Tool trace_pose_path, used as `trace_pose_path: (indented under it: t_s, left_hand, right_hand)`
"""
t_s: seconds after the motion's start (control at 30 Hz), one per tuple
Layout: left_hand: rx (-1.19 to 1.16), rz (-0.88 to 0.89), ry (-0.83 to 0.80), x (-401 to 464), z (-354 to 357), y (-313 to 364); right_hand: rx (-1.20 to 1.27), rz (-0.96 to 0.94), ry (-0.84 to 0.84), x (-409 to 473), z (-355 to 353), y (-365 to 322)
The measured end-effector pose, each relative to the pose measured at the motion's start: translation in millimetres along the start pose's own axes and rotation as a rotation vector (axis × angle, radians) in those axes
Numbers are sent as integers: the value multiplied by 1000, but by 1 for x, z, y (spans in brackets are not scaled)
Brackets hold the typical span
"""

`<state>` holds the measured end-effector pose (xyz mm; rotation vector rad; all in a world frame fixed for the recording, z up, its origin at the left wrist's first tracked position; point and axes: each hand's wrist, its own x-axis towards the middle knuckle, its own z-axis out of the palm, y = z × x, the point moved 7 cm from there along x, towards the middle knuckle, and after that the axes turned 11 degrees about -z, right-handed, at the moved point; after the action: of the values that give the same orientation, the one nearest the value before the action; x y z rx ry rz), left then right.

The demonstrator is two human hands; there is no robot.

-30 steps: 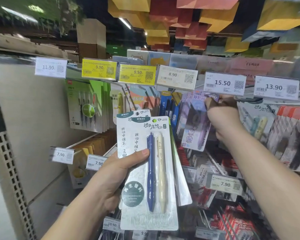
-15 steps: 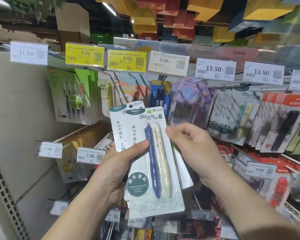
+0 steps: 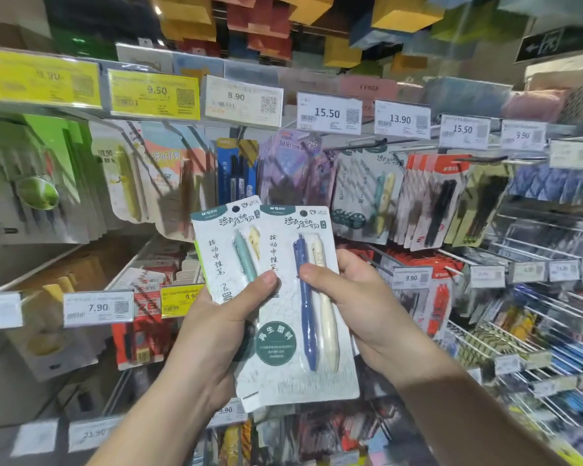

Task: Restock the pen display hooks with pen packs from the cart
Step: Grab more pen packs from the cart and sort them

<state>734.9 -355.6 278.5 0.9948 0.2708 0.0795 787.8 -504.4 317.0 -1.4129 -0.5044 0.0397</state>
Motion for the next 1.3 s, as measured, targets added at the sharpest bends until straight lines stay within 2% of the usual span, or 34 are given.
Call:
trace_pose_path:
  t_s: [0.23, 0.5, 0.7, 0.77, 0.93, 1.1, 1.3]
  left_hand:
    - [40, -35, -56, 2, 9, -19]
    - [122, -73, -89, -11, 25, -46]
    - [181, -53, -64, -20, 49, -57]
    - [193, -40, -45, -23, 61, -62]
    - [226, -11, 24, -27, 93, -77]
    - [212, 17, 112, -22, 104, -87]
    - [301, 79, 214, -27, 102, -73]
  right_hand:
    - [134, 53, 174, -27, -23, 4]
    - [171, 48, 369, -51, -61, 21]
    - [234, 49, 344, -62, -90, 16]
    - [249, 41, 288, -60, -102, 14]
    - [210, 54, 240, -53, -152, 8]
    - [218, 34, 238, -27, -201, -11]
    - [99, -2, 244, 26, -228, -39]
